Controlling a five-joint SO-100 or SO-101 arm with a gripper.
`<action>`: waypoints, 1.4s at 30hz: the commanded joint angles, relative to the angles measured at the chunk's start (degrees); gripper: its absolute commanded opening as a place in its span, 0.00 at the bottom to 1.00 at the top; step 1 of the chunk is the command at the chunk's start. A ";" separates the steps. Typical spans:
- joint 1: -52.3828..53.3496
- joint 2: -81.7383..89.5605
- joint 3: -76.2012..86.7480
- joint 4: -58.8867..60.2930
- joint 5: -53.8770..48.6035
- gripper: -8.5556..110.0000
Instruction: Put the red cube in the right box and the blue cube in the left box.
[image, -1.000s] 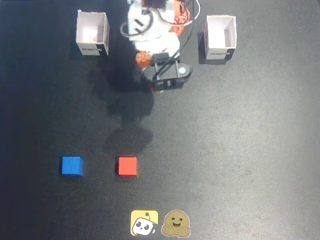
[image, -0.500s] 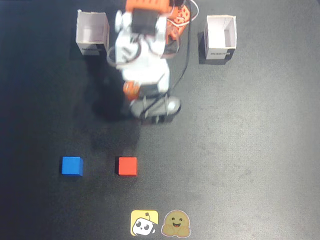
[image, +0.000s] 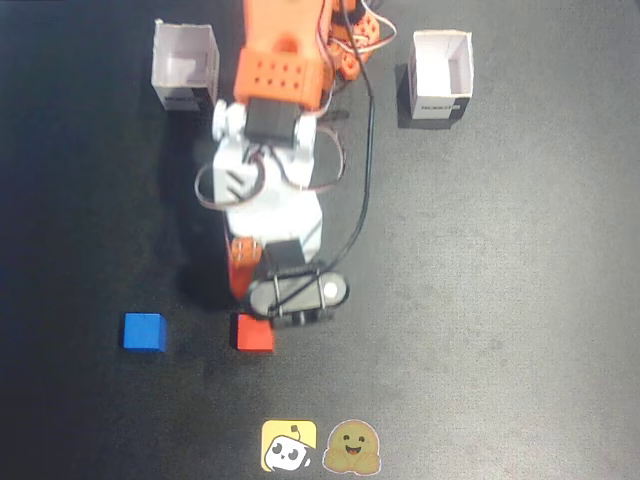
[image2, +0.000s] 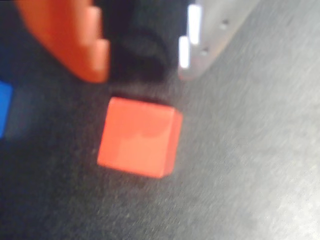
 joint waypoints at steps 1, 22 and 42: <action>0.00 -2.72 -5.36 -1.41 -0.79 0.21; -0.53 -16.96 -11.07 -6.15 -0.79 0.28; -0.70 -25.05 -8.70 -12.57 -1.93 0.28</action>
